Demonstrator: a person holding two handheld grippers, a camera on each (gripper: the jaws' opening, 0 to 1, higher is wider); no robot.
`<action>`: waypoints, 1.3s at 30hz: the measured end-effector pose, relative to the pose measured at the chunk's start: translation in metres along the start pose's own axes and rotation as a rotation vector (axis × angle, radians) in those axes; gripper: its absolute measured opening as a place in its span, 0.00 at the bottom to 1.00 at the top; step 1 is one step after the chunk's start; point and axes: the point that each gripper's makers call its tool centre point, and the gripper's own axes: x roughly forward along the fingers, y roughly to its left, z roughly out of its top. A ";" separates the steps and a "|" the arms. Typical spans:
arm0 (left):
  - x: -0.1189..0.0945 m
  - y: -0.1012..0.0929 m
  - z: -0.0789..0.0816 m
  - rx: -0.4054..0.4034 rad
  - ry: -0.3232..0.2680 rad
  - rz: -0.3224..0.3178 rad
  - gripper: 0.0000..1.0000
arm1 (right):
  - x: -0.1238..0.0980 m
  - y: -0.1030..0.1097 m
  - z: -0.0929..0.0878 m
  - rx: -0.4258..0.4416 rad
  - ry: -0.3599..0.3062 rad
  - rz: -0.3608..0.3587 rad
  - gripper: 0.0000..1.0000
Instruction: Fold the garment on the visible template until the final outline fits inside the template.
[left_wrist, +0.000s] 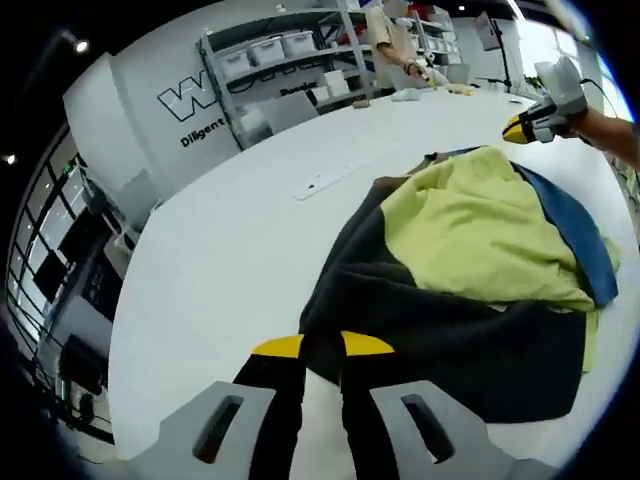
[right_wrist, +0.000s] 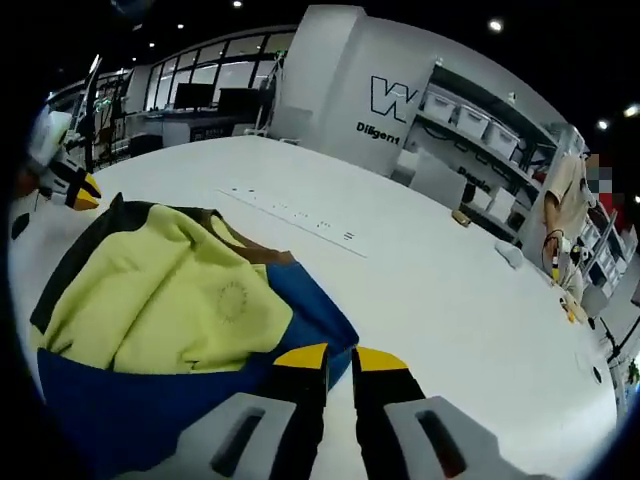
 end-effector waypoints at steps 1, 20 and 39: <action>-0.004 -0.008 0.004 -0.004 -0.017 -0.012 0.10 | -0.005 0.007 0.001 -0.009 -0.007 0.011 0.06; -0.045 -0.112 -0.006 -0.004 -0.057 -0.163 0.08 | -0.074 0.103 0.000 -0.092 -0.029 0.135 0.08; -0.076 -0.183 -0.025 0.090 -0.047 -0.278 0.08 | -0.128 0.207 -0.016 -0.263 -0.015 0.343 0.09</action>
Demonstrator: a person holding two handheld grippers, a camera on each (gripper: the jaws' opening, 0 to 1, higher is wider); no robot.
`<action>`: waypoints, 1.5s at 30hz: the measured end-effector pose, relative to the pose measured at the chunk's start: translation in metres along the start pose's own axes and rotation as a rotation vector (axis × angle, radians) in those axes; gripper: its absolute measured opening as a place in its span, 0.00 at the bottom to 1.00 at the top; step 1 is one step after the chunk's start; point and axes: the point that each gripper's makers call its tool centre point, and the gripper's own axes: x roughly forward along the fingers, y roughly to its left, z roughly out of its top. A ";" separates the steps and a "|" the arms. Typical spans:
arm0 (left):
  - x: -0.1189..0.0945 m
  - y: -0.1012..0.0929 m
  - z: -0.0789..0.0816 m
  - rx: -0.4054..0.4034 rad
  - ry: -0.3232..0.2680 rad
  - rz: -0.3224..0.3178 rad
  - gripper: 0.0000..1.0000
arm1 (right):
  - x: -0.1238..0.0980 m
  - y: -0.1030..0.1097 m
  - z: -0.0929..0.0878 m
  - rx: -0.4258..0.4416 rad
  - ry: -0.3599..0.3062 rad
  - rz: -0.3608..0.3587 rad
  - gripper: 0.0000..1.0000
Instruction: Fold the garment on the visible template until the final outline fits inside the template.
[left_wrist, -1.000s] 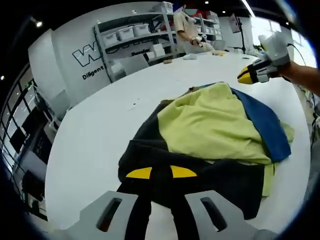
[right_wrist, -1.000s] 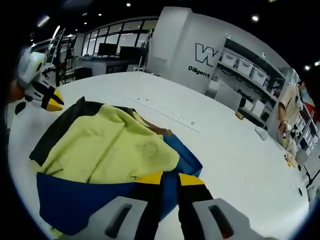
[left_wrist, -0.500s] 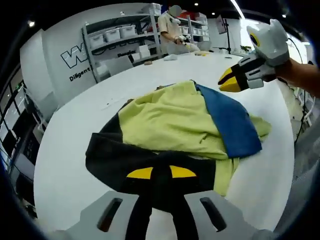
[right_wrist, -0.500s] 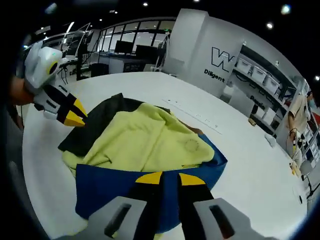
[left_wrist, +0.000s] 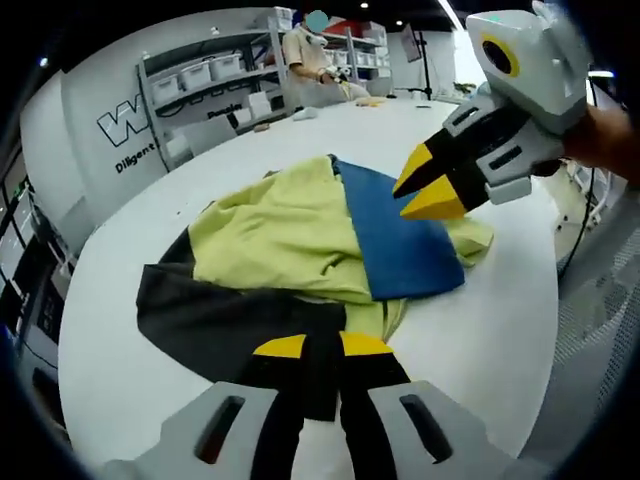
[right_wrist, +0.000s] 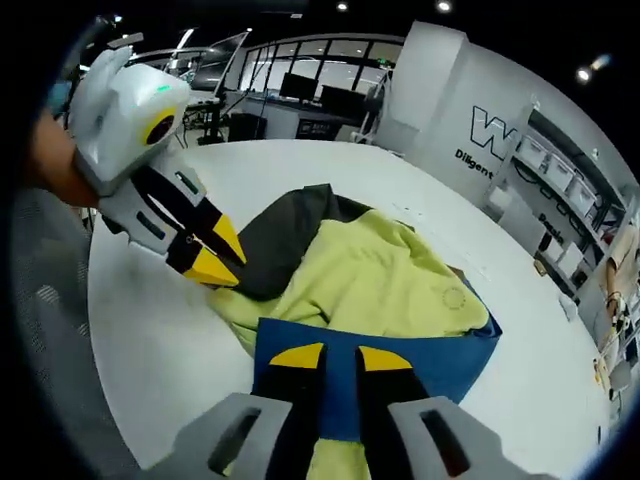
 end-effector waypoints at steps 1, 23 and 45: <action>0.000 -0.001 -0.001 0.004 0.003 -0.003 0.08 | 0.001 0.009 -0.001 -0.009 0.003 0.031 0.10; 0.015 -0.001 -0.007 -0.020 0.024 -0.017 0.08 | 0.027 0.046 -0.026 -0.077 0.089 0.152 0.11; 0.022 0.000 -0.010 -0.073 0.042 -0.030 0.00 | 0.028 0.041 -0.029 -0.048 0.081 0.153 0.00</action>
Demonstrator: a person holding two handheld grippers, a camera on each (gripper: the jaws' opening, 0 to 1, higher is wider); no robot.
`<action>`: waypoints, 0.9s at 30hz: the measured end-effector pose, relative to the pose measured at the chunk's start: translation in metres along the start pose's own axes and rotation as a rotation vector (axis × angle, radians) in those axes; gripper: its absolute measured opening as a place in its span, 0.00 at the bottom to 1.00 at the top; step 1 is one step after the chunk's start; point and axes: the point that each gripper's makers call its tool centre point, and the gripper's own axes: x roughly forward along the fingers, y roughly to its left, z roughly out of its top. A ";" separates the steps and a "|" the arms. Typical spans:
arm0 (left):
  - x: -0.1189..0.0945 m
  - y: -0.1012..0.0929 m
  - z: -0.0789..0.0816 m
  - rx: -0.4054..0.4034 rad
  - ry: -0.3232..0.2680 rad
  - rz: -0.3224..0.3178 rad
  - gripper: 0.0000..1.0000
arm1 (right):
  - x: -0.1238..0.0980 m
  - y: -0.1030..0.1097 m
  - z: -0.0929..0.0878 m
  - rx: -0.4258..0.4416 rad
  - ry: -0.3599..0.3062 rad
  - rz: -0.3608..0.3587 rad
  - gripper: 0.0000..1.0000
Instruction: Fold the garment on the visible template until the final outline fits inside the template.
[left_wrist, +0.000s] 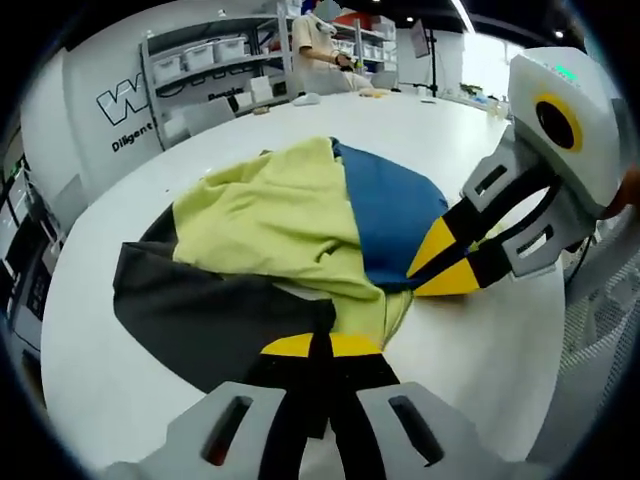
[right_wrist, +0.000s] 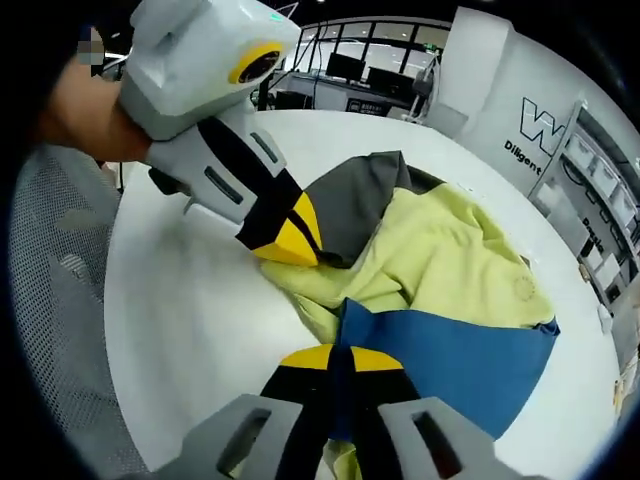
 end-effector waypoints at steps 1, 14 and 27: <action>0.000 0.000 0.000 -0.002 0.000 0.001 0.00 | -0.001 0.000 0.000 0.007 -0.001 0.001 0.00; -0.014 0.009 0.000 -0.028 -0.016 0.024 0.00 | -0.016 -0.007 0.007 0.036 -0.022 -0.023 0.00; -0.060 0.085 -0.010 -0.160 -0.083 0.191 0.00 | -0.061 -0.084 -0.001 0.179 -0.087 -0.221 0.00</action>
